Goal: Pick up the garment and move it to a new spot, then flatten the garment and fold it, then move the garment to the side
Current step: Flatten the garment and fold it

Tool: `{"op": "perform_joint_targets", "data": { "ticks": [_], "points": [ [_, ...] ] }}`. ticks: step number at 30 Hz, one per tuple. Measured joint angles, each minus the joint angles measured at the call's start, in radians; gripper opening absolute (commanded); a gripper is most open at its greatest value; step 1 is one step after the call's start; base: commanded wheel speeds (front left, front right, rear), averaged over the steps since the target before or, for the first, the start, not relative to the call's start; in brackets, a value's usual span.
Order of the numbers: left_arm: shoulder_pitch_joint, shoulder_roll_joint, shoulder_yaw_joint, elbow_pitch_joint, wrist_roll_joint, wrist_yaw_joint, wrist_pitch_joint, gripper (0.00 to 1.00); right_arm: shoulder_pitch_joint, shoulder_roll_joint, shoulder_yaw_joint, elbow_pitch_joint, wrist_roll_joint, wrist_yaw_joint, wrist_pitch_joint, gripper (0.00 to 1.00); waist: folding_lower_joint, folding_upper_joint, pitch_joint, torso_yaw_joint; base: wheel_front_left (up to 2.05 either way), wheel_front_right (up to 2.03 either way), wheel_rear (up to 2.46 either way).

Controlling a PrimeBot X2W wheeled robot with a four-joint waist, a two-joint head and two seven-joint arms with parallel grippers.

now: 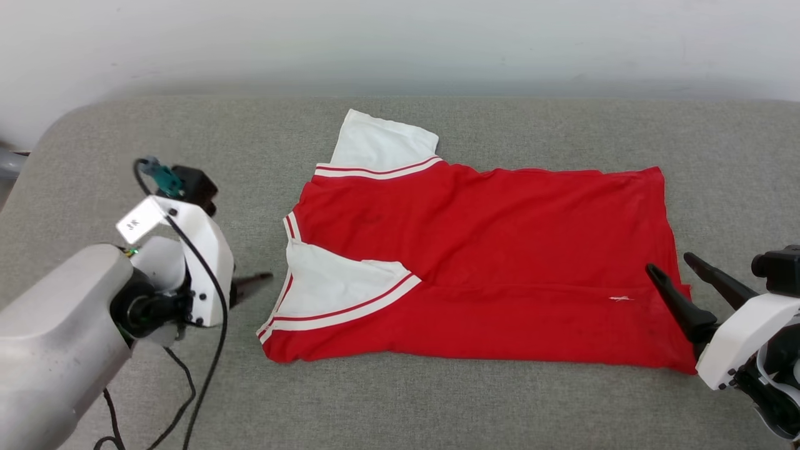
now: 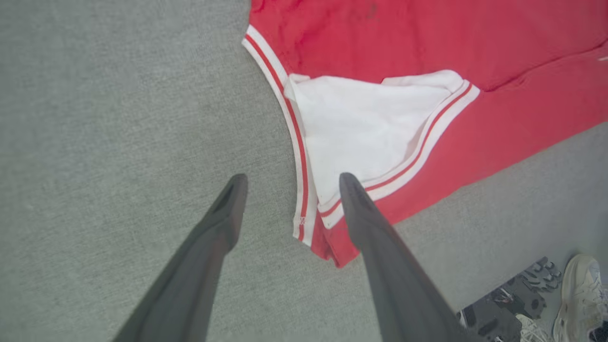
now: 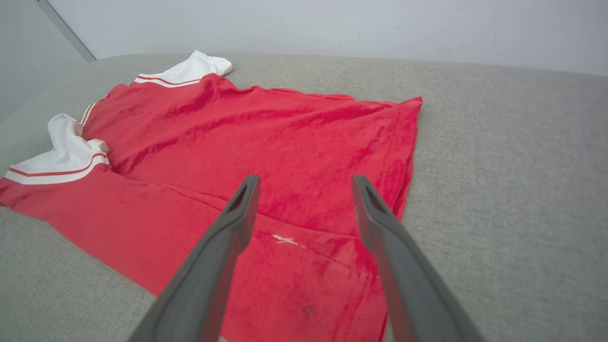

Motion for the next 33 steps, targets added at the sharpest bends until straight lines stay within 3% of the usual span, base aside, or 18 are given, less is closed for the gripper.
{"op": "perform_joint_targets", "data": {
  "ticks": [5,11,17,26,28,29,33],
  "points": [
    [0.002,-0.016,-0.044,-0.006,-0.017,0.016,0.119,1.00,0.000,0.006,-0.006,-0.001,-0.007,0.000,0.002,1.00,0.0000,0.0000,0.003,-0.009,0.00,0.00,0.00],
    [0.013,-0.038,-0.099,0.002,0.001,0.026,0.188,1.00,-0.009,0.015,-0.008,-0.003,-0.011,0.000,0.006,1.00,0.0000,0.0000,0.013,-0.021,0.00,0.00,0.00],
    [0.021,-0.058,-0.131,0.061,0.041,0.031,0.182,1.00,-0.030,0.028,0.002,-0.005,-0.016,0.000,0.006,1.00,0.0001,0.0000,0.038,-0.040,0.00,0.00,0.00],
    [0.024,-0.085,-0.154,0.135,0.085,-0.002,0.148,1.00,-0.044,0.025,0.013,0.000,-0.013,0.000,0.006,1.00,0.0000,0.0000,0.060,-0.060,0.00,0.00,0.00],
    [0.029,-0.087,-0.160,0.138,0.095,-0.005,0.133,0.23,-0.045,0.019,0.012,0.001,-0.012,0.000,0.006,1.00,0.0000,0.0000,0.055,-0.059,0.00,0.00,0.00],
    [0.032,-0.088,-0.160,0.140,0.099,-0.008,0.119,0.00,-0.046,0.013,0.012,0.001,-0.016,0.000,0.005,1.00,0.0000,0.0000,0.052,-0.058,0.00,0.00,0.00],
    [0.044,-0.085,-0.157,0.135,0.088,-0.011,0.080,0.00,-0.051,-0.019,0.002,-0.007,-0.026,0.000,0.017,1.00,0.0001,0.0000,0.035,-0.053,0.00,0.00,0.00]
  ]
}}
